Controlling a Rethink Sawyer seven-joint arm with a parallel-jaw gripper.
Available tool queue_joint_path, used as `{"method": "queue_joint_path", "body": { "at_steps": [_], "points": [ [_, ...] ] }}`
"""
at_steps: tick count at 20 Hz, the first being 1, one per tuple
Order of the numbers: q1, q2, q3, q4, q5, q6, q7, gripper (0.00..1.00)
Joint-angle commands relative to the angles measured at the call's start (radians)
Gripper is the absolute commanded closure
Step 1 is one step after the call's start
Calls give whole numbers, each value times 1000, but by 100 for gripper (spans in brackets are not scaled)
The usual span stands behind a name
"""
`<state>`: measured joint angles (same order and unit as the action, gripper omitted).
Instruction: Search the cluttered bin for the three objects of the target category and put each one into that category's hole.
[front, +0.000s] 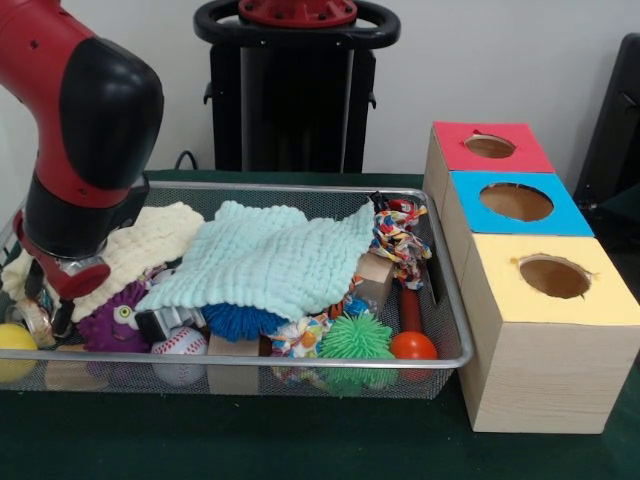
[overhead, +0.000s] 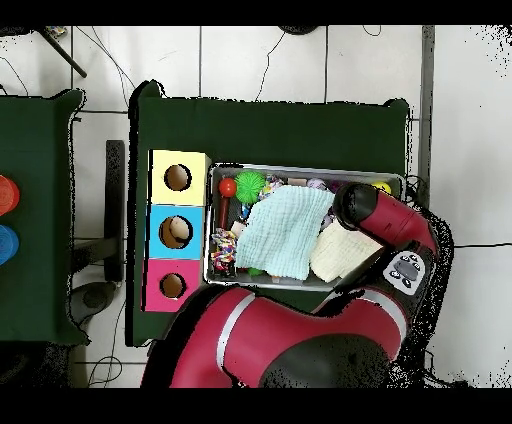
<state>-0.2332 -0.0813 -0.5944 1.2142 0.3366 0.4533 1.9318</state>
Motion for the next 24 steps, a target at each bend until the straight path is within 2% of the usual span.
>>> {"method": "queue_joint_path", "body": {
  "at_steps": [1, 7, 24],
  "points": [
    [-55, 150, 85, -97, 10, -110, 173, 0],
    [-57, 170, 76, -121, 13, -117, 183, 0],
    [-56, 185, 62, -128, 10, -149, 195, 0]
  ]
}}
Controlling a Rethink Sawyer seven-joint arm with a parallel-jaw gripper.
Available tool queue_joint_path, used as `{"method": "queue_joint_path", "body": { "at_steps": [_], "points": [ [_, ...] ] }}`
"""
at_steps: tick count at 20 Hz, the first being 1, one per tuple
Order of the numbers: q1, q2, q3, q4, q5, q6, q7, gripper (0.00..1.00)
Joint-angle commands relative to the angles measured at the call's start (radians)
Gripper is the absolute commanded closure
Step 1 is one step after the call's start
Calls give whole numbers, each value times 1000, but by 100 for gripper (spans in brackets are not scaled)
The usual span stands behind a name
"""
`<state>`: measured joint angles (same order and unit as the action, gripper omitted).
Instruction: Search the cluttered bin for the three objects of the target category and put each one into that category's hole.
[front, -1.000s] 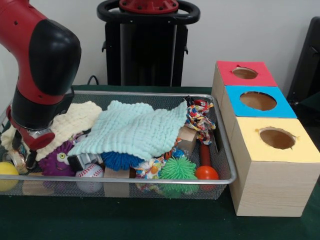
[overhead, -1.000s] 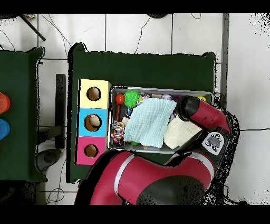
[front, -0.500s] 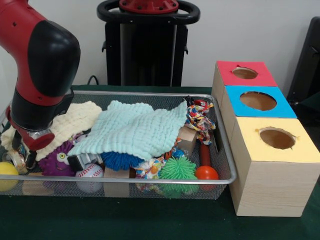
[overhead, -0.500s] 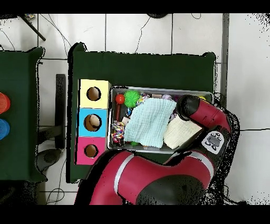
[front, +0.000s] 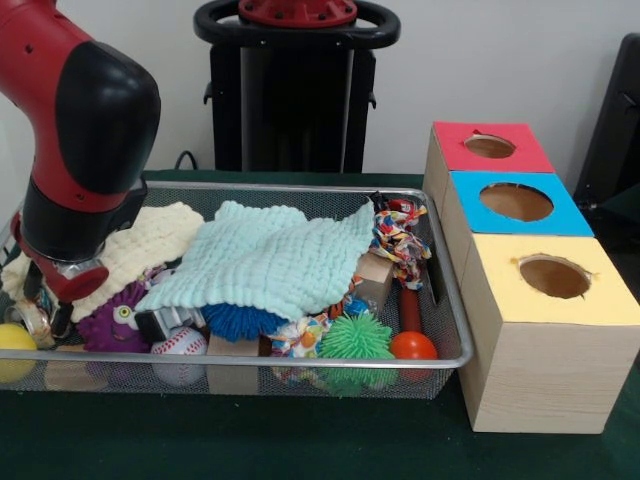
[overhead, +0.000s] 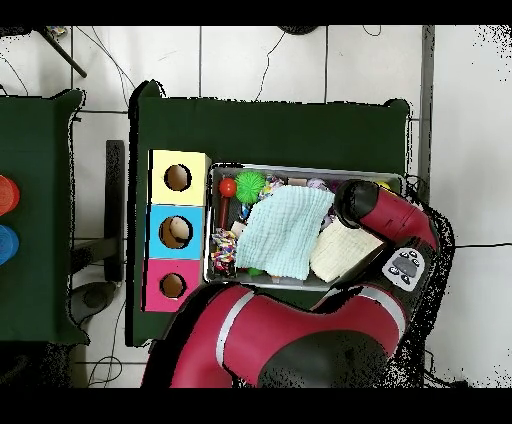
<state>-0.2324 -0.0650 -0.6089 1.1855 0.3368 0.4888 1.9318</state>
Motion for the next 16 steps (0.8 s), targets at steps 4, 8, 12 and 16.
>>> {"method": "queue_joint_path", "body": {
  "at_steps": [4, 8, 12, 16],
  "points": [
    [-53, 169, 71, -96, 13, -184, 202, 0],
    [-50, 170, 68, -95, 16, -185, 206, 100],
    [-45, 163, 63, -86, 14, -182, 207, 100],
    [-44, 151, 70, -71, 11, -178, 200, 100]
  ]
}}
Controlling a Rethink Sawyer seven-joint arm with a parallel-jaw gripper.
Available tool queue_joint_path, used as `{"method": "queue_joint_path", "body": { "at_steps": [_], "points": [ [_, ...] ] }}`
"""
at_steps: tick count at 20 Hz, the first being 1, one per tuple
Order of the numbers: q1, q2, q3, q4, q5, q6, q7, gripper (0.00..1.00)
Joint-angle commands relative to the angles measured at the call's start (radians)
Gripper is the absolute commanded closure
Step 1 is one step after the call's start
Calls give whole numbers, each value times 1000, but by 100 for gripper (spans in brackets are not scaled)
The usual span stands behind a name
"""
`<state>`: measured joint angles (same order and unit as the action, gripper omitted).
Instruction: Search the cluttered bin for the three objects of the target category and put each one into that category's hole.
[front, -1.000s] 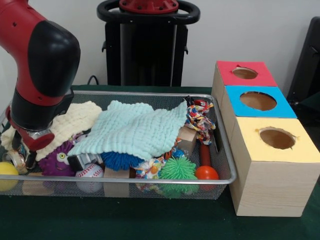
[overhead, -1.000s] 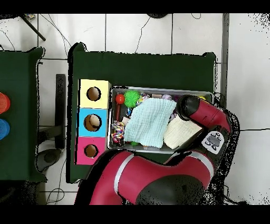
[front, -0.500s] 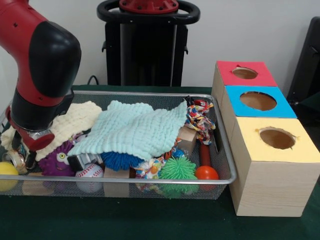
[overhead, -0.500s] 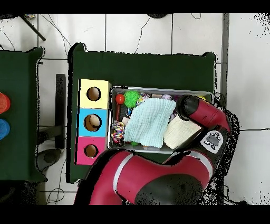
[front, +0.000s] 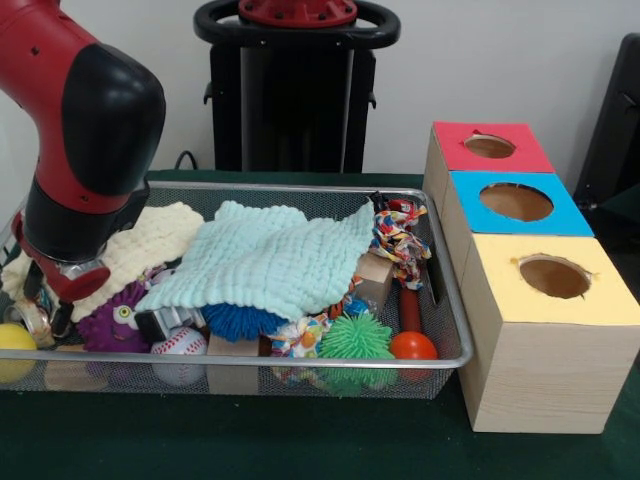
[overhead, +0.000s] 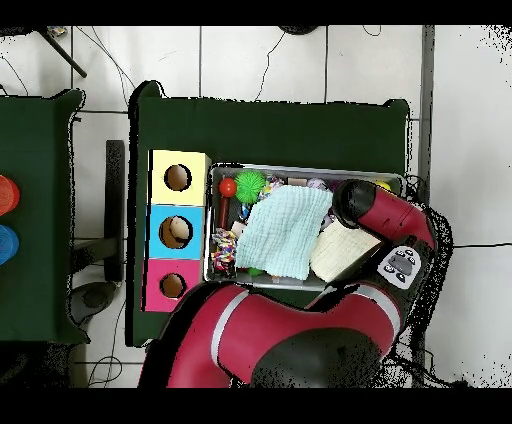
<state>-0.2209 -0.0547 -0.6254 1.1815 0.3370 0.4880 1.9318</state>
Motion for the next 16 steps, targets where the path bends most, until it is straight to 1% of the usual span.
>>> {"method": "queue_joint_path", "body": {
  "at_steps": [1, 6, 13, 16],
  "points": [
    [-56, 139, 88, -65, 12, -174, 200, 100],
    [-47, 111, 95, -42, 9, -155, 194, 100],
    [-20, 21, 100, 33, -1, -103, 181, 100],
    [-11, -5, 99, 52, -2, -87, 177, 100]
  ]
}}
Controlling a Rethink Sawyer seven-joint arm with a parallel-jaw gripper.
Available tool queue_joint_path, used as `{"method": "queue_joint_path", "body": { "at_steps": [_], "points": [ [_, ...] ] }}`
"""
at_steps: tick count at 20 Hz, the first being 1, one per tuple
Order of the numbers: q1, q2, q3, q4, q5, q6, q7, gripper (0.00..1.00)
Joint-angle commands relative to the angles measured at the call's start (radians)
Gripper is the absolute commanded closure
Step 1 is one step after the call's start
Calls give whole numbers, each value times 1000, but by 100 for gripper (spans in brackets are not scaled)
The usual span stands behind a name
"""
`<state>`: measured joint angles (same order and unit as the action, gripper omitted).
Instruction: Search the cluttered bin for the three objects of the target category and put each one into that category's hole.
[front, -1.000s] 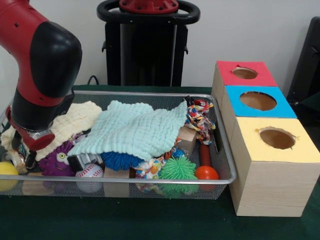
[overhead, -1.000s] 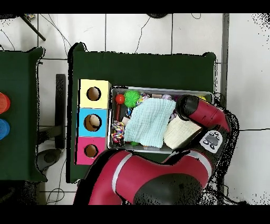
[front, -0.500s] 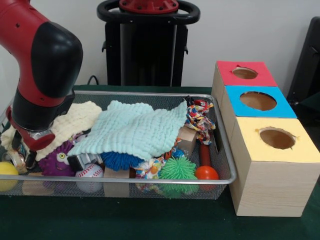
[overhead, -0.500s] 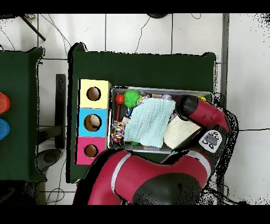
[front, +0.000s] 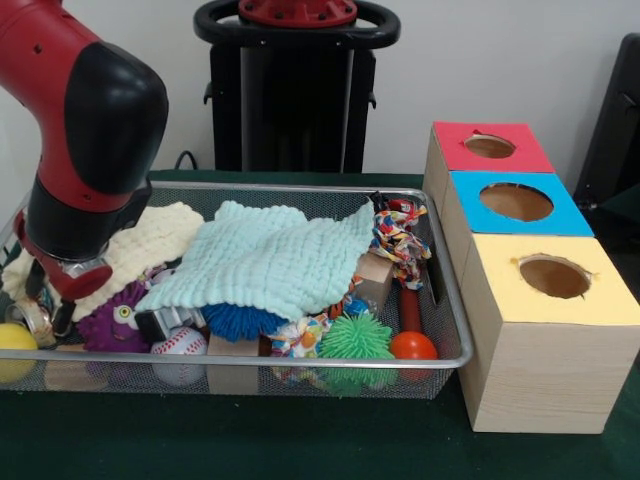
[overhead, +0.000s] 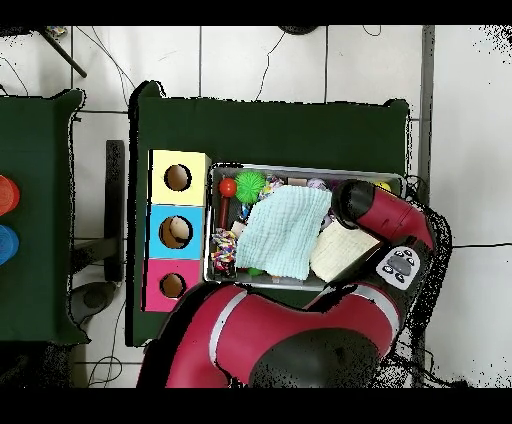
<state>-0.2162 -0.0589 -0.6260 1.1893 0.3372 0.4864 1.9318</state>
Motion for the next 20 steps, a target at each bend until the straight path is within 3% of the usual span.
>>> {"method": "queue_joint_path", "body": {
  "at_steps": [1, 20],
  "points": [
    [-12, -11, 98, 50, -2, -78, 176, 100],
    [22, -141, 93, 127, -15, -2, 149, 100]
  ]
}}
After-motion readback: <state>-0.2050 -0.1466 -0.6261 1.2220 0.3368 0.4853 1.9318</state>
